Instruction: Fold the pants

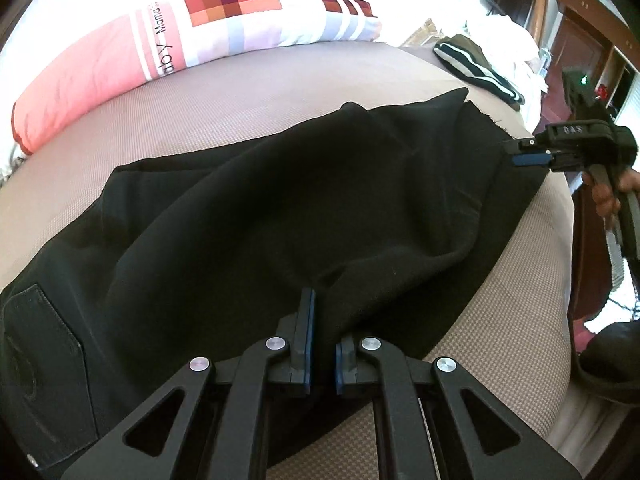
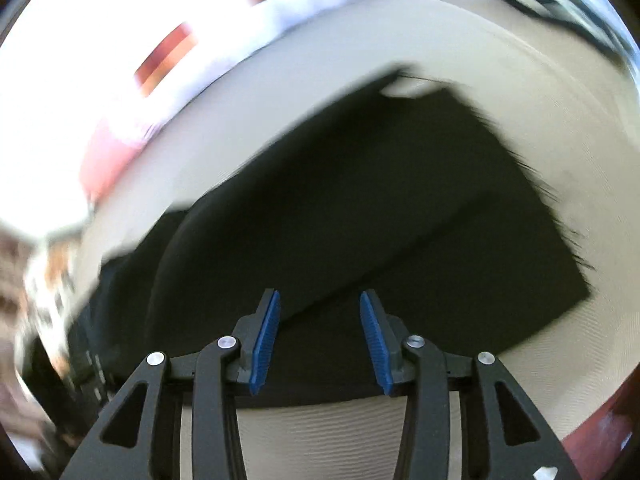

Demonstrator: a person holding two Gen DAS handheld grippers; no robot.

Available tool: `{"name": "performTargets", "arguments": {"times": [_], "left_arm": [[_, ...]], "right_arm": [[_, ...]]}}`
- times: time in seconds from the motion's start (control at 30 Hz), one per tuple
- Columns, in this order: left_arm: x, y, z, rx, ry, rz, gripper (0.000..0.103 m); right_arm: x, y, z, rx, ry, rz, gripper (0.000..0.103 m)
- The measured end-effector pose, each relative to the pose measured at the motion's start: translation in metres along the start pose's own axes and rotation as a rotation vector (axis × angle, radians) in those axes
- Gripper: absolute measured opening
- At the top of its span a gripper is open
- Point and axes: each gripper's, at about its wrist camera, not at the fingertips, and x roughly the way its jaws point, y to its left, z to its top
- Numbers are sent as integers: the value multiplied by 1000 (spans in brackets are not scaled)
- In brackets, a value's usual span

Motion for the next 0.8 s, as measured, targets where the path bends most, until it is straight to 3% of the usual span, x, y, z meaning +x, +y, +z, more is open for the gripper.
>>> {"name": "performTargets", "arguments": {"times": [0.17,0.4,0.43,0.5,0.63,0.8], "left_arm": [[1,2,-1,-29,5,-8,8],[3,1,-2,-47,17,-3,8],[3,2,-2,-53,19,-5,8],[4,3,-2,-66,21,-10,8],[4,4,-3,-75,19,-12,8],[3,2,-3,-67,17,-4,8]], "right_arm": [[-7,-54,14,210,-56,61,38],[1,-63,37,261,-127,78,32],[3,-66,42,272,-141,84,30],[8,-69,50,283,-141,99,10],[7,-45,69,236,-137,109,7],[-40,16,106,69,-238,135,6]]}}
